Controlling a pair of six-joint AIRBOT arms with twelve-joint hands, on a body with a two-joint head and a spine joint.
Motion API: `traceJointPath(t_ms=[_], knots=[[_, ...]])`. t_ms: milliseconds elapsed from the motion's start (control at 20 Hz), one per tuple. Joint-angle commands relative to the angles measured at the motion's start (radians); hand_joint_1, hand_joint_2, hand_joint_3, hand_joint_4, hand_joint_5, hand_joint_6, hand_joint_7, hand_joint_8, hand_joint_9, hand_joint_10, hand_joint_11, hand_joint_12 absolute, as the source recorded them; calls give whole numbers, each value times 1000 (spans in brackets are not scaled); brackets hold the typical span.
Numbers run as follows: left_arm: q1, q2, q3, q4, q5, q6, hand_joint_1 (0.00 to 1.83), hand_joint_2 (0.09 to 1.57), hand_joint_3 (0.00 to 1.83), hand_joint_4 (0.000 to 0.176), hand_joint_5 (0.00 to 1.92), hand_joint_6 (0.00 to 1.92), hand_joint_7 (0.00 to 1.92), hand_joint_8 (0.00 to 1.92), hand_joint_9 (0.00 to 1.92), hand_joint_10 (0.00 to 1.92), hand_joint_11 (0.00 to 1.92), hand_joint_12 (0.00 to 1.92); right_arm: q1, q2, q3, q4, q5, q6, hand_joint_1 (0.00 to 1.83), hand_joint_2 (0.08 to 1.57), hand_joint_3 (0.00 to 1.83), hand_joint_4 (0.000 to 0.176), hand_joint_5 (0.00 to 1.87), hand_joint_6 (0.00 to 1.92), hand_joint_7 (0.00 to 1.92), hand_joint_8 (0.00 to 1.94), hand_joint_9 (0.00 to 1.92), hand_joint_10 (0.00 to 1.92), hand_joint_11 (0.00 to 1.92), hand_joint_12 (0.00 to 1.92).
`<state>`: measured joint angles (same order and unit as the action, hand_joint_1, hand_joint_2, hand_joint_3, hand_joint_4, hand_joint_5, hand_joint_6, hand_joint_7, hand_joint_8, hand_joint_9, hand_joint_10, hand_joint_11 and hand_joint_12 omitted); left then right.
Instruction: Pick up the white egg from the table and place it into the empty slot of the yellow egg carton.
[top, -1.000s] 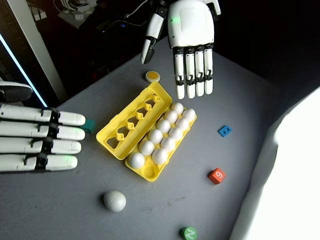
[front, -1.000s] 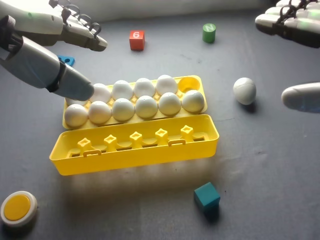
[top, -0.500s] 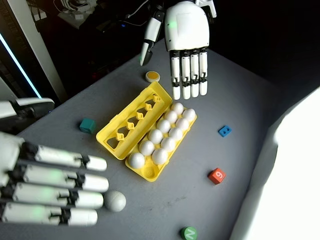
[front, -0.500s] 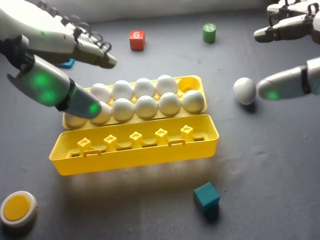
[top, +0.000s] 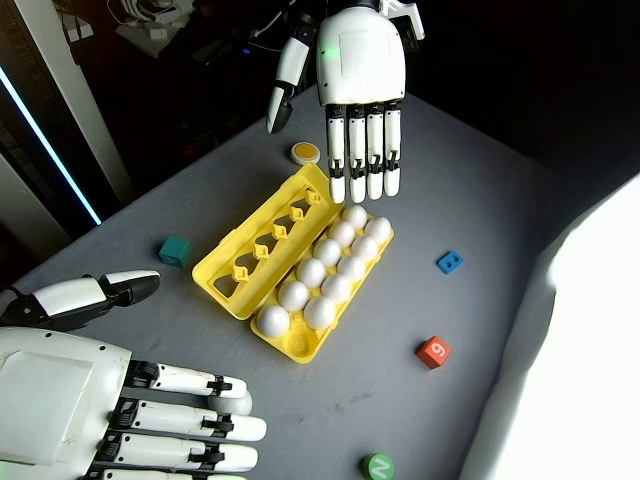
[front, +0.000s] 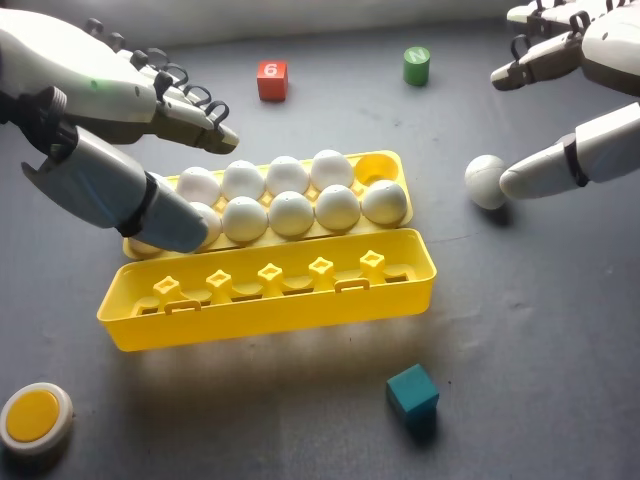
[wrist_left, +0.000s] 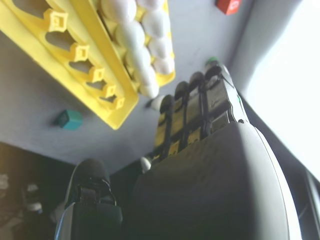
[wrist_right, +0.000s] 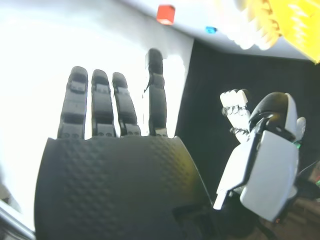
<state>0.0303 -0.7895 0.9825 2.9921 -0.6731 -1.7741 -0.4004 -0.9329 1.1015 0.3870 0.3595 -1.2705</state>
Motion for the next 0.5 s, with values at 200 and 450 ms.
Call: traceJointPath(t_ms=[200, 450], knots=[[-5, 1, -11, -1, 81, 0, 0, 1186, 0, 0, 94, 5, 74, 5, 41, 5, 24, 16, 4, -97, 71, 274, 131, -343, 455, 720, 0, 64, 487, 12, 0, 0, 0, 0, 0, 0], [3, -5, -8, -1, 81, -2, 0, 1188, 0, 0, 84, 0, 67, 2, 37, 3, 19, 16, 0, -177, 157, 431, 143, -466, 473, 735, 7, 92, 453, 0, 0, 0, 0, 0, 0, 0]])
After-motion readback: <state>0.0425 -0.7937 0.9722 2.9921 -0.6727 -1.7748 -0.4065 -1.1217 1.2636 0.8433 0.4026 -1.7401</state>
